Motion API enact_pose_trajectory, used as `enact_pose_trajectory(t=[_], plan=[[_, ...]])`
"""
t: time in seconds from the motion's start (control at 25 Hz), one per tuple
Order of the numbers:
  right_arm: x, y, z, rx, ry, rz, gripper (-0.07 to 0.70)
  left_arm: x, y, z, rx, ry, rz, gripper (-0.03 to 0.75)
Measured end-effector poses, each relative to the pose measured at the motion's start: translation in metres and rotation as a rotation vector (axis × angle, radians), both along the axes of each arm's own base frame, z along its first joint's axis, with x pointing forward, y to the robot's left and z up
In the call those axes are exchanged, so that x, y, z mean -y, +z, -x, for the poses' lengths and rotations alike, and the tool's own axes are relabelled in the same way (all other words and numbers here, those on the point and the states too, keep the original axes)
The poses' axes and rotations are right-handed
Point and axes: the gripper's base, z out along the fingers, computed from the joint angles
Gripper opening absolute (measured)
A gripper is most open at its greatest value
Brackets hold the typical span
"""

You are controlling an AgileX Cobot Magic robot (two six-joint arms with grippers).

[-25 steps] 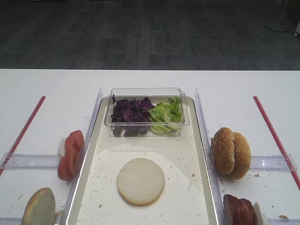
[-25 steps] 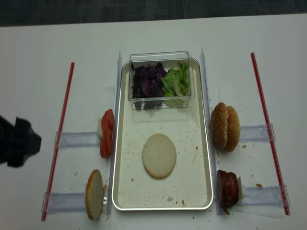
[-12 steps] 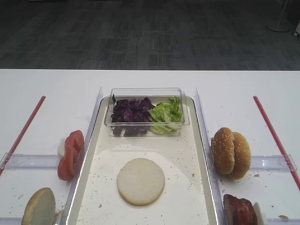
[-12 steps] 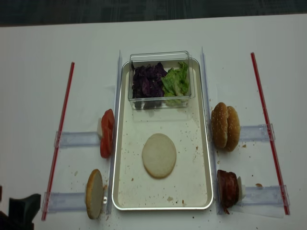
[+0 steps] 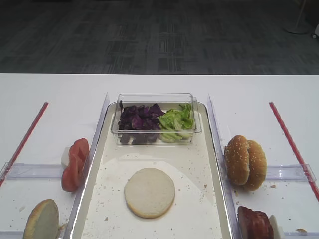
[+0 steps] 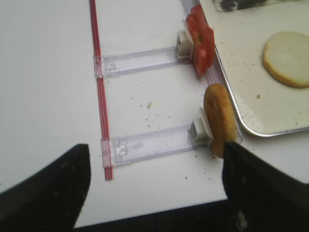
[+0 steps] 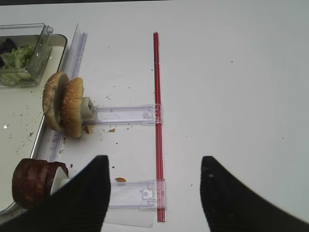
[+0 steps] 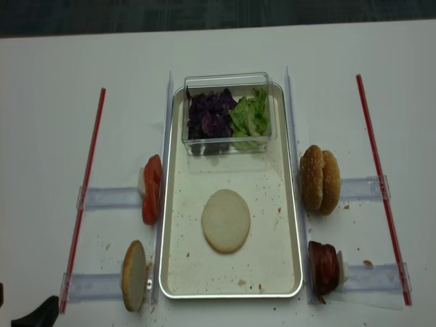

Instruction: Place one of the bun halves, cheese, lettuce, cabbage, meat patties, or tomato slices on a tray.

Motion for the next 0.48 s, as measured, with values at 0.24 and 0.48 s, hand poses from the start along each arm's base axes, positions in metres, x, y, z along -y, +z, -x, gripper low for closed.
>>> enact_pose_trajectory(t=[0.24,0.48], plan=[[0.0,0.0,0.0,0.0,0.0,0.0,0.445,0.0,-0.002,0.008,0.07,0.003,0.002,0.519],[0.0,0.0,0.0,0.0,0.0,0.0,0.445,-0.004,-0.004,0.019,0.15,0.054,0.003,0.519]])
